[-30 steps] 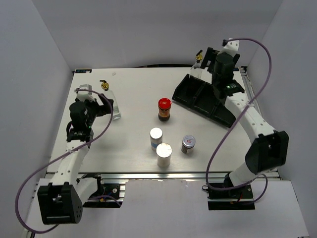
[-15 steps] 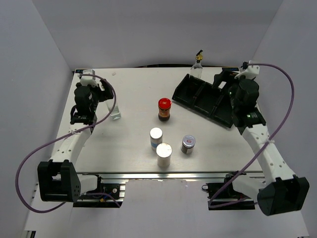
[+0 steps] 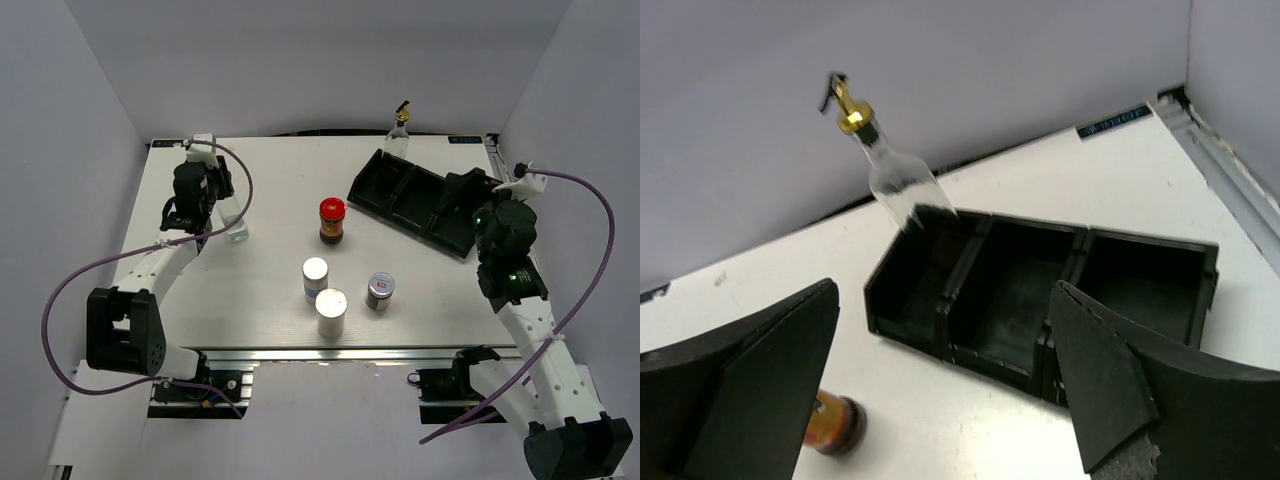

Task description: Organize the condiment bottles

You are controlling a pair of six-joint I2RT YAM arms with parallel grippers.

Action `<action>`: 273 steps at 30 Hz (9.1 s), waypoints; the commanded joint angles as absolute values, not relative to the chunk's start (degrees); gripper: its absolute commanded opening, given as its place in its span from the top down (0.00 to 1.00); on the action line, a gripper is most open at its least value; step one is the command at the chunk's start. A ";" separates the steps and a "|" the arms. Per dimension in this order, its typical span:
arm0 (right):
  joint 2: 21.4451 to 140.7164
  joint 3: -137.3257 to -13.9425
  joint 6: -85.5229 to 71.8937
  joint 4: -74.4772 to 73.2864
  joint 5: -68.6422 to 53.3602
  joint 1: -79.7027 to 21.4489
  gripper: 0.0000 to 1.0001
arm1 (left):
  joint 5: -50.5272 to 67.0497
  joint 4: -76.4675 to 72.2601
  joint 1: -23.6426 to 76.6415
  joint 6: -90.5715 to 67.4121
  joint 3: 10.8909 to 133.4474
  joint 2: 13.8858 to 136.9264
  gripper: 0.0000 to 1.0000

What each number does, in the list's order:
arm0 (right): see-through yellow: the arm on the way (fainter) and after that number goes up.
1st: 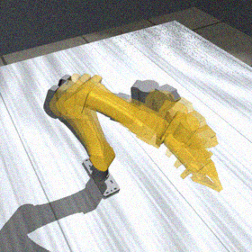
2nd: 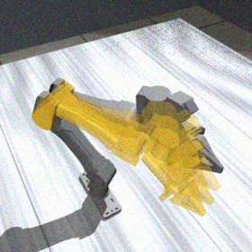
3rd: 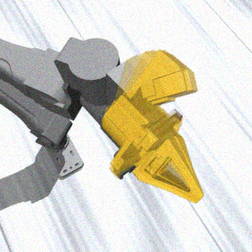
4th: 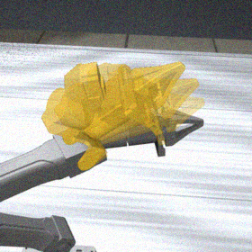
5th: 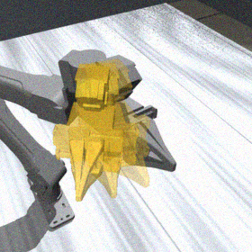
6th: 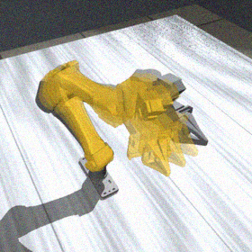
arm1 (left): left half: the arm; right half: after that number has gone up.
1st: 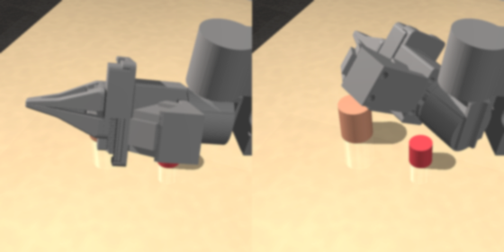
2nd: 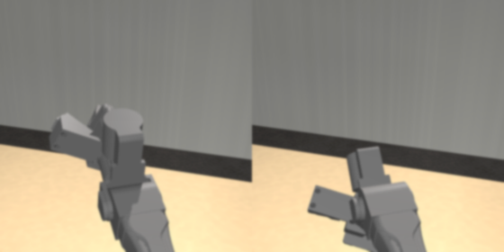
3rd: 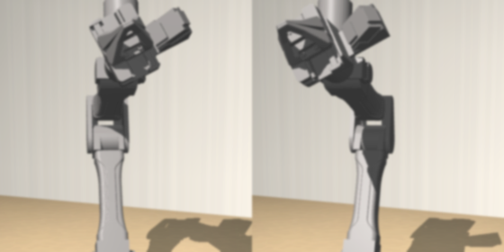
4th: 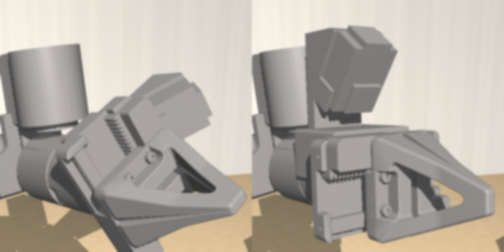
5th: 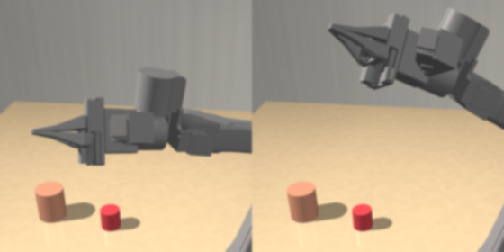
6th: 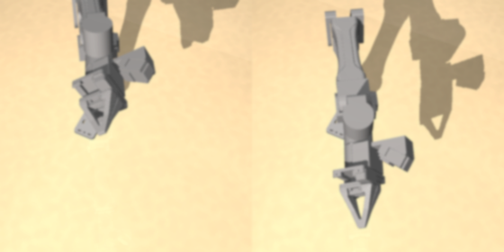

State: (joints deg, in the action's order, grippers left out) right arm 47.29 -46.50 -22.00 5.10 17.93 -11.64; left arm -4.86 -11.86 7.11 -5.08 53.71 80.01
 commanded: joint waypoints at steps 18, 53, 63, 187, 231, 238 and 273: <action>41.93 -34.63 -30.58 -5.98 36.65 -9.32 0.10 | 15.28 -16.26 12.56 -8.88 85.68 90.87 1.00; 41.22 -32.78 -27.95 -6.77 38.41 -7.65 0.11 | 22.85 -16.78 34.72 -4.30 124.98 125.42 1.00; 40.96 -32.43 -27.77 -6.07 39.20 -7.29 0.11 | 24.61 -25.39 35.59 -5.88 125.94 130.16 1.00; 77.58 -64.50 -7.56 6.06 17.58 -13.64 0.89 | -26.20 -5.36 12.39 -28.21 40.78 64.95 0.02; 90.03 -71.90 -5.00 8.81 14.42 -6.24 0.11 | -23.82 -6.50 12.39 -27.07 40.43 65.04 0.02; 75.16 -65.49 -7.03 -14.66 15.86 -17.11 0.10 | -22.24 -6.24 12.39 -27.16 40.52 65.30 0.02; 75.67 -60.11 -18.11 -35.68 24.29 -42.63 0.77 | -21.27 -5.89 12.39 -26.81 40.25 64.60 0.02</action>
State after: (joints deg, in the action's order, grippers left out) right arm 77.19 -54.13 -18.61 -37.98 14.70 -43.13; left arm -20.62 -5.58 12.58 -27.40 40.73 67.07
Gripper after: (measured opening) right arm 0.691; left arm 0.982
